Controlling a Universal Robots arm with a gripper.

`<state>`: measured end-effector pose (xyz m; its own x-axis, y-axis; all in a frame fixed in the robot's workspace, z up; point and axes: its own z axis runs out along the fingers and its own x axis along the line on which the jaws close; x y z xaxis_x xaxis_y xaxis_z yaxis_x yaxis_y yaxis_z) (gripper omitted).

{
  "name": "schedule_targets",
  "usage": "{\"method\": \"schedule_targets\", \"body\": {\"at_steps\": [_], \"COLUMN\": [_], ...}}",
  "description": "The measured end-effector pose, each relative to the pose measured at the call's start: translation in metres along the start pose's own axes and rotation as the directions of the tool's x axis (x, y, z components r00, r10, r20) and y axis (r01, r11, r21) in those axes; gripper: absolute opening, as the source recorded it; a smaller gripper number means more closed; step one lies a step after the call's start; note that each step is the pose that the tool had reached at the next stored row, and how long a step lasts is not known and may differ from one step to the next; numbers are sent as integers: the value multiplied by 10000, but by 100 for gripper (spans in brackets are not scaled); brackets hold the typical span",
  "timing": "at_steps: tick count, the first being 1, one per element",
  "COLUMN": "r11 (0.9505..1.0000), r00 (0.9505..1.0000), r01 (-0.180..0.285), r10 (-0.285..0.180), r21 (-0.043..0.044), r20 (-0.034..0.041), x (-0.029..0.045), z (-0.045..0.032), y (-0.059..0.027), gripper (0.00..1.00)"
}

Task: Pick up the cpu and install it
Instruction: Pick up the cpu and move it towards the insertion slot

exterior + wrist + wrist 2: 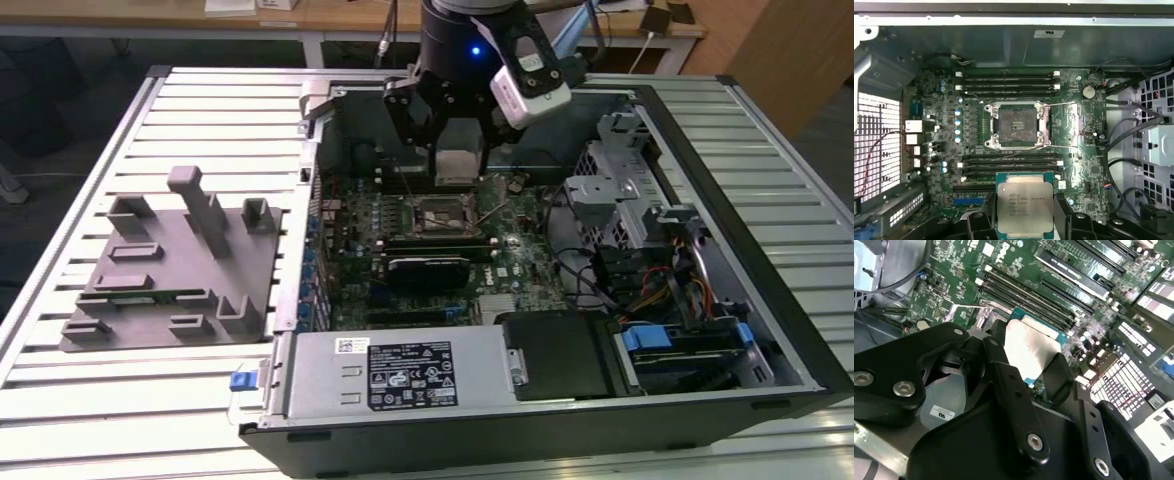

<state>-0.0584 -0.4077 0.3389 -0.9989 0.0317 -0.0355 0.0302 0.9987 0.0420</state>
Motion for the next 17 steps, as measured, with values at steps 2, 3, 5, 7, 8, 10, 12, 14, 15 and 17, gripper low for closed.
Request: {"method": "schedule_targets", "body": {"at_steps": [2,3,5,7,8,10,12,14,15,17], "r11": [10000,10000,10000,10000,10000,10000,10000,10000,10000,10000], "r00": [10000,10000,10000,10000,10000,10000,10000,10000,10000,10000], "r01": [0,1,1,3,4,8,10,13,15,18], "r10": [0,-1,-1,-3,-4,-8,-10,-13,-15,-18], "r21": [0,0,0,0,0,-2,0,0,0,0], "r20": [0,0,0,0,0,1,0,0,0,-1], "x": [-4,-7,-11,-15,-17,-20,-21,-22,-21,-20], "z": [36,54,91,123,137,180,211,260,276,310], "y": [0,1,3,10,14,30,42,64,72,90], "gripper": [54,54,54,54,54,54,54,54,54,54]}}
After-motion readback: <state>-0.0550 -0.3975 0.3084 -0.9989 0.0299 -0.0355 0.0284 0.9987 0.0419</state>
